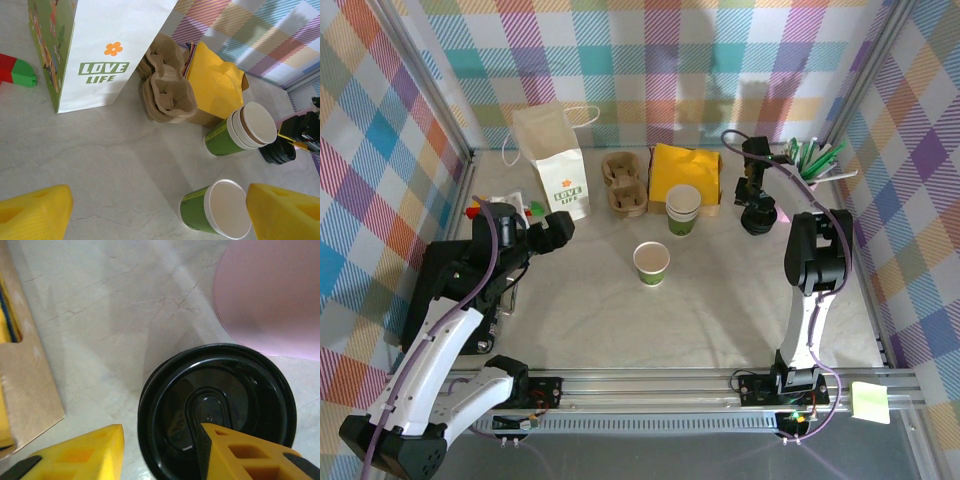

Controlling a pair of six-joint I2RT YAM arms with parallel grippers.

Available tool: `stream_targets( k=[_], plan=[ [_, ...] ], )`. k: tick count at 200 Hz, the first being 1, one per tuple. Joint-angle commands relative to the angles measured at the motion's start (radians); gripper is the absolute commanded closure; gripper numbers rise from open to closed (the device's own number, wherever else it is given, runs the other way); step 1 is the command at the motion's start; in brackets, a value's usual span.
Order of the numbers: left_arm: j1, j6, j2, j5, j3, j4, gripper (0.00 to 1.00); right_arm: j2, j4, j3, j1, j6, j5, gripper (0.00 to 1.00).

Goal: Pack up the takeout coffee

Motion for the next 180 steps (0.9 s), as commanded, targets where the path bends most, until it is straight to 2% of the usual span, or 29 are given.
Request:
stream_targets(
  k=[1,118,180],
  plan=[
    [-0.010,0.011,-0.009,0.006,0.006,0.010,0.11,0.017,0.003,0.039,-0.010,-0.014,-0.017,0.56],
    [-0.010,0.010,0.018,0.015,0.023,0.013,0.11,0.059,0.005,0.051,-0.018,-0.016,-0.050,0.57],
    [-0.010,0.017,0.007,0.017,0.034,0.001,0.14,0.070,0.002,0.057,-0.019,-0.019,-0.050,0.64]
  ],
)
